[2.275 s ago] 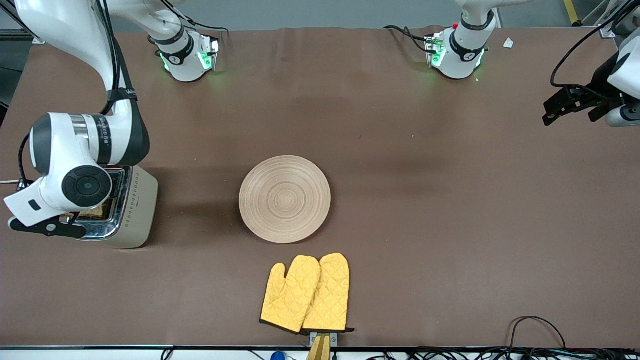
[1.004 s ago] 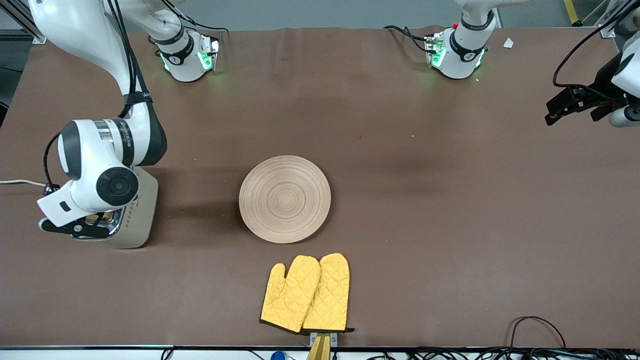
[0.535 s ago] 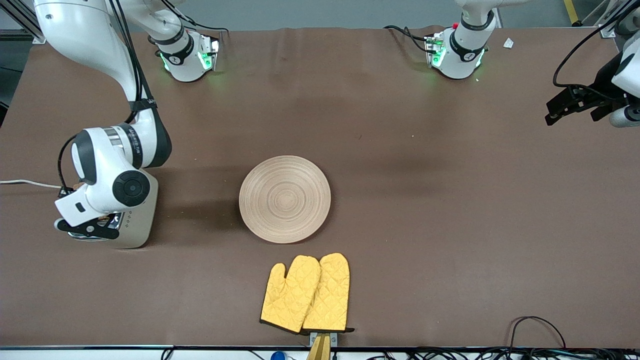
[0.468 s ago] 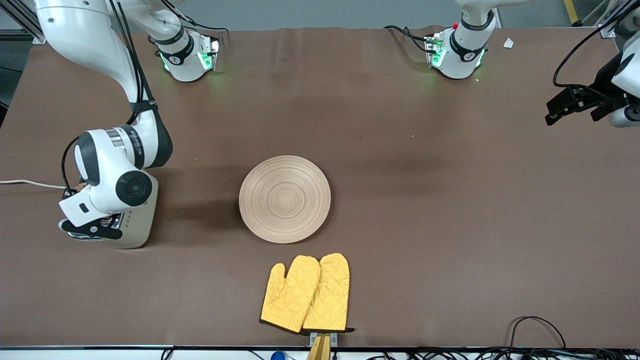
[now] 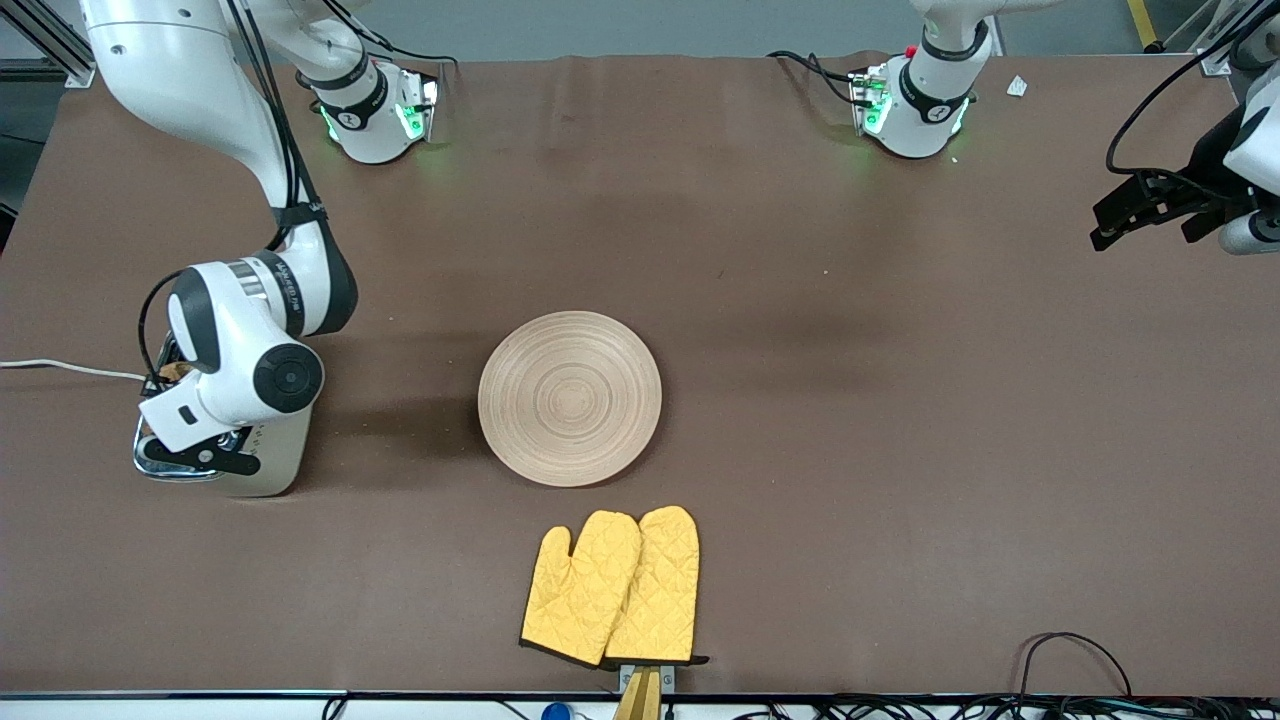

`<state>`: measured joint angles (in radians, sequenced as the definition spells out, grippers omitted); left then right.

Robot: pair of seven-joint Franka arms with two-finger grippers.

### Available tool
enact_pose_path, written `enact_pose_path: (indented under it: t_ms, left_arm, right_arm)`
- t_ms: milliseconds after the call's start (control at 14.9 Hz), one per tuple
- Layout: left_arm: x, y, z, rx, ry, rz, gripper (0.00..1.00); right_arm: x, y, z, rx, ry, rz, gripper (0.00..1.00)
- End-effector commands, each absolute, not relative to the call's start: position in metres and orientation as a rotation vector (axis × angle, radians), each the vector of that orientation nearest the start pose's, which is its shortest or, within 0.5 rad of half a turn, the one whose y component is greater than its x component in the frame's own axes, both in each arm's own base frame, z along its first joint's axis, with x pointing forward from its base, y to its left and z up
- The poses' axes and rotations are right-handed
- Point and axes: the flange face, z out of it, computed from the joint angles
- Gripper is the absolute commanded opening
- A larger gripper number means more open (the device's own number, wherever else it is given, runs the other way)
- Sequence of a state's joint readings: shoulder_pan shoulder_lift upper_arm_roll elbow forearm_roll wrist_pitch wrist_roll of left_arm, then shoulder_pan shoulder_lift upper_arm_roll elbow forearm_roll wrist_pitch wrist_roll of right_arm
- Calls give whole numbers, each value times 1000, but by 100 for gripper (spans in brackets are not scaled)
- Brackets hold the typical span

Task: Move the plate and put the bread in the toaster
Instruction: 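Lower the bread into the toaster slot with the right gripper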

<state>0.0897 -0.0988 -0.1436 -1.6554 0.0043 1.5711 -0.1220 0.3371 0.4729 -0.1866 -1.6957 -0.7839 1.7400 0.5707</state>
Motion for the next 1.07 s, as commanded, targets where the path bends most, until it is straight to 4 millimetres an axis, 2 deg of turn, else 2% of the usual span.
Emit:
enact_pose_path:
  t_ms: [0, 401, 803, 870, 937, 1004]
  left_arm:
    - [524, -30, 642, -3136, -99, -18, 100]
    - [524, -31, 642, -3136, -97, -16, 100]
    - [523, -29, 641, -3135, -92, -2, 100]
    - [523, -29, 641, -3135, -92, -2, 100]
    - [523, -29, 642, -3135, -92, -4, 100]
    - [523, -29, 641, -3135, -92, -2, 100]
  right_arm:
    - [621, 67, 325, 2236, -111, -105, 0]
    - [618, 80, 332, 2257, -100, -94, 0]
    - [607, 79, 343, 2289, -74, -108, 2]
    - [607, 79, 345, 2288, -75, -108, 23]
    - [608, 77, 346, 2287, -79, -108, 64]
    - [610, 76, 349, 2290, -85, -102, 89]
